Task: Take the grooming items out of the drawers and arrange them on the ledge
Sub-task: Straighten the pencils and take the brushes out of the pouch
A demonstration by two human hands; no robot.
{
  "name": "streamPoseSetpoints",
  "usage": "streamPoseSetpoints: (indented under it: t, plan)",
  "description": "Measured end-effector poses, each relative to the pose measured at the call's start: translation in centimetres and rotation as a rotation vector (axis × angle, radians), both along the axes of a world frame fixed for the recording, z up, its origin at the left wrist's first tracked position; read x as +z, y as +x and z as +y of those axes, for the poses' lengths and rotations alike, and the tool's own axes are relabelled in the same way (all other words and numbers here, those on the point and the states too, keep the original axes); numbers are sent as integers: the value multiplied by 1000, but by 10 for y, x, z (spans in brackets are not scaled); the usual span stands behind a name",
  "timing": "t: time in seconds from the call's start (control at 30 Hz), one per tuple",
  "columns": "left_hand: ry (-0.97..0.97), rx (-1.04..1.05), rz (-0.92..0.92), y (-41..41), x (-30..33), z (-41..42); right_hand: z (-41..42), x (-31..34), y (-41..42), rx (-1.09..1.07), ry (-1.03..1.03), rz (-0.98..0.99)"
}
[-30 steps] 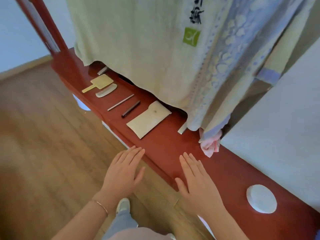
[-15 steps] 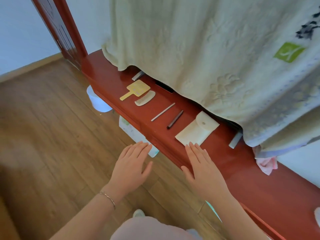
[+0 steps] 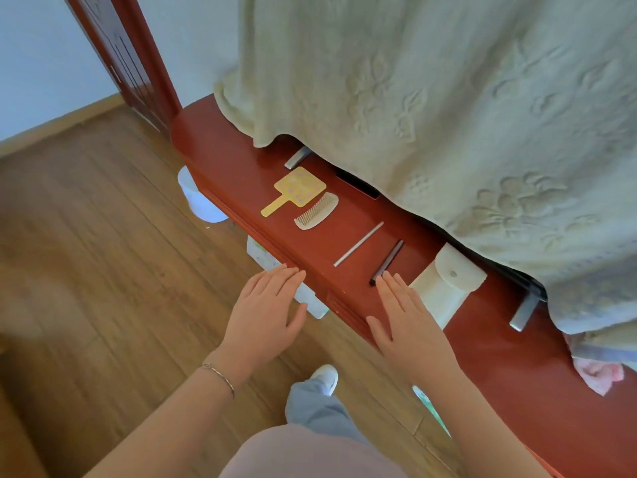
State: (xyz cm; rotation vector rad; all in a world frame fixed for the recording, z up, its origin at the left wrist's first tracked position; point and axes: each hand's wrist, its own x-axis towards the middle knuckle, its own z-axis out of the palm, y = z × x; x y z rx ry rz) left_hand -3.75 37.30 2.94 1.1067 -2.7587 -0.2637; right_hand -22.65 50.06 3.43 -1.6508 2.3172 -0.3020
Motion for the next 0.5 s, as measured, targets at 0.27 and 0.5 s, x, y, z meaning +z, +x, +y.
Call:
streamPoseSetpoints:
  t: [0.27, 0.5]
  plan:
    - [50, -84, -59, -48, -15, -71, -60, -14, -35, -77, 19, -63]
    - [107, -228, -108, -92, -29, -101, -73, -16, -59, -200, 95, -115]
